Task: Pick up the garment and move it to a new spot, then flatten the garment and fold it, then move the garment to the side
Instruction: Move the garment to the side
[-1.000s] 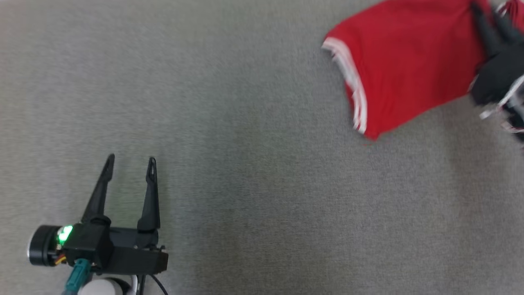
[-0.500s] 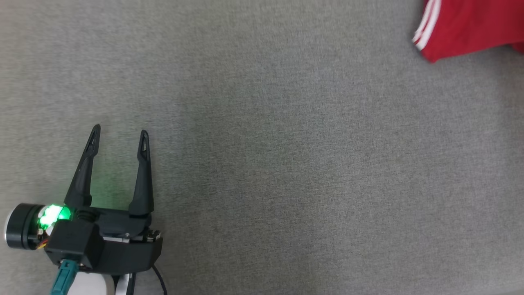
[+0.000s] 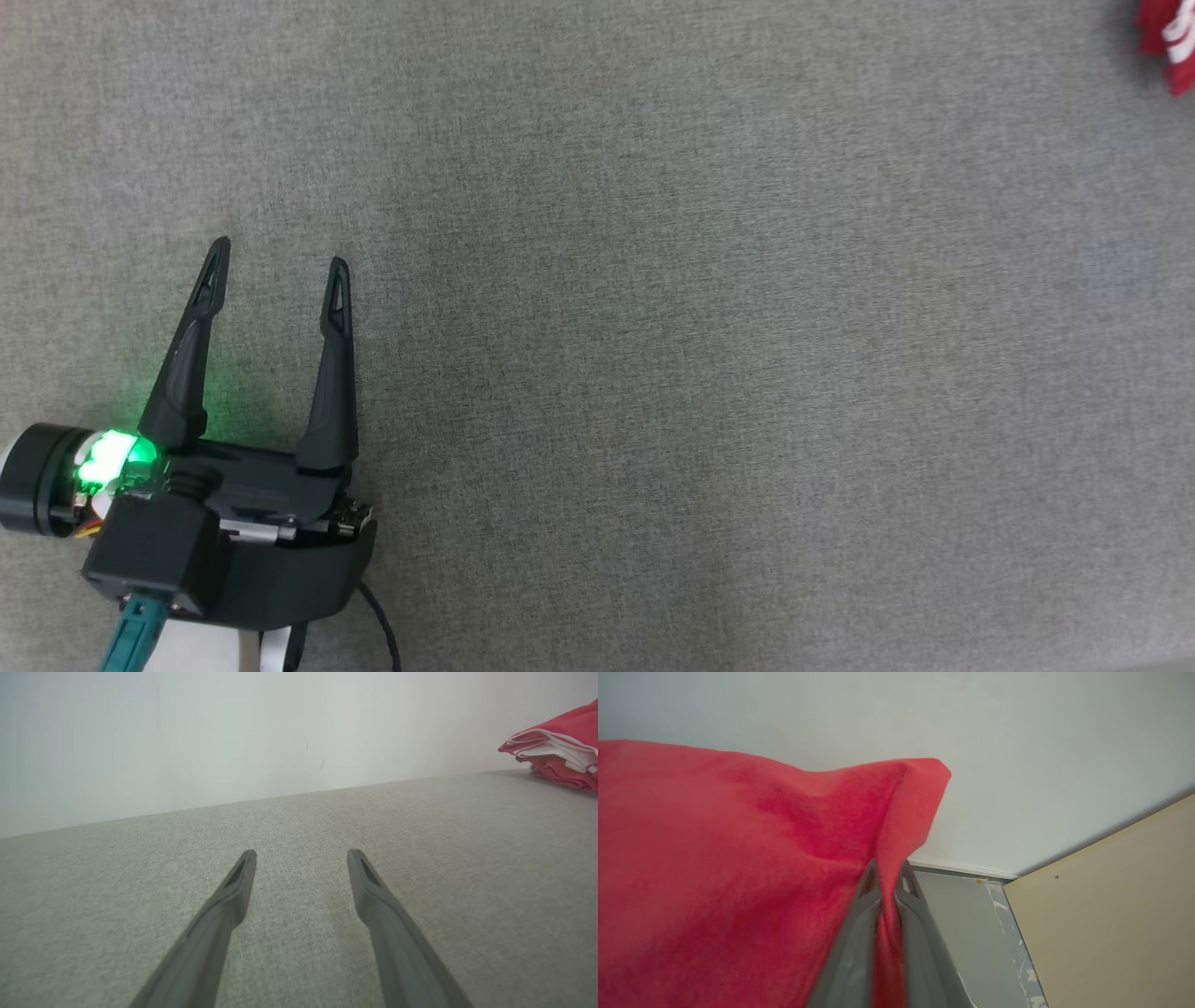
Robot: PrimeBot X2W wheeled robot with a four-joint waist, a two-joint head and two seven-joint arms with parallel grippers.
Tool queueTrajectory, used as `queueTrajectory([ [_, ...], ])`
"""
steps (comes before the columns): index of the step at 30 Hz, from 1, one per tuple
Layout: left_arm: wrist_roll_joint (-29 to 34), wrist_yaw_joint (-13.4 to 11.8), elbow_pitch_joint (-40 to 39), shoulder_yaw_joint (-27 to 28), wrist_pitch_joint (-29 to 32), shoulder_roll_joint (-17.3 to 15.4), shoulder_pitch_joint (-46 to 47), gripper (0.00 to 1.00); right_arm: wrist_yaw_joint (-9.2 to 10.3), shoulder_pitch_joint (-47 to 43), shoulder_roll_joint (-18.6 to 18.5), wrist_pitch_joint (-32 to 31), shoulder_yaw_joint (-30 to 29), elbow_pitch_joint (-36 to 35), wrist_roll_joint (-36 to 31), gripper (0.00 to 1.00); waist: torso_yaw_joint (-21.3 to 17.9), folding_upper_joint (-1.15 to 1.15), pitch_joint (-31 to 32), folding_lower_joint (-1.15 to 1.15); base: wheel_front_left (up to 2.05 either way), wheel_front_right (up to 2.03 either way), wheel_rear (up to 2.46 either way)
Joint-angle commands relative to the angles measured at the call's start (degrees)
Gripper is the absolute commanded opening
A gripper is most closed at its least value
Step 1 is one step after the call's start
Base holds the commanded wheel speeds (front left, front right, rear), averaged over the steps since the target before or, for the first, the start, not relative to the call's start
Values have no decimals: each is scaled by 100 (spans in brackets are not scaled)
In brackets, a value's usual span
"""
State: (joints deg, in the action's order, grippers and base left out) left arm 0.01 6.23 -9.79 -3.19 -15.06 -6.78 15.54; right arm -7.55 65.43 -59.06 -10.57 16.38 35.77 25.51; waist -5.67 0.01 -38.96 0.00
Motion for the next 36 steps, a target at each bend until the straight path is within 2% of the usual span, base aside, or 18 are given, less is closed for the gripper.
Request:
queueTrajectory([
  [1, 22, -27, 79, 8, -13, -45, 123, 100, 17, 138, 29, 73, -66, 139, -76, 0, 46, -1, -81, 0, 0, 0, 0],
  [2, 25, -32, 90, 0, -12, -52, 139, 100, 17, 161, 62, 104, -75, 211, -114, 0, 55, -1, -98, 0, 0, 0, 0],
  [4, 29, -41, 119, -5, -9, -61, 156, 100, 17, 207, 127, 125, -90, 357, -236, 100, 69, -1, -104, 0, 0, 0, 0],
  [6, 8, -64, 155, 7, -9, -70, 139, 100, 17, 262, 210, 125, -117, 508, -348, 100, 84, -1, -63, 0, 0, 0, 0],
  [12, -81, -124, 257, 55, -9, -61, -41, 100, 17, 395, 456, 676, -143, 513, -770, 100, 104, -1, 354, 0, 0, 0, 0],
  [18, -151, -170, 345, 120, -15, -20, -290, 100, 17, 297, 815, 1175, -124, 340, -671, 100, 127, -1, 914, 0, 0, 0, 0],
  [25, -326, -245, 506, 338, -15, 36, -774, 100, 17, -197, 1375, 1678, 92, -82, -496, 100, 238, -1, 1707, 0, 0, 0, 0],
  [36, -497, -269, 739, 682, -15, 98, -1536, 100, 17, -1566, 2532, 2118, -295, -592, -343, 100, 394, -1, 2824, 0, 0, 0, 0],
])
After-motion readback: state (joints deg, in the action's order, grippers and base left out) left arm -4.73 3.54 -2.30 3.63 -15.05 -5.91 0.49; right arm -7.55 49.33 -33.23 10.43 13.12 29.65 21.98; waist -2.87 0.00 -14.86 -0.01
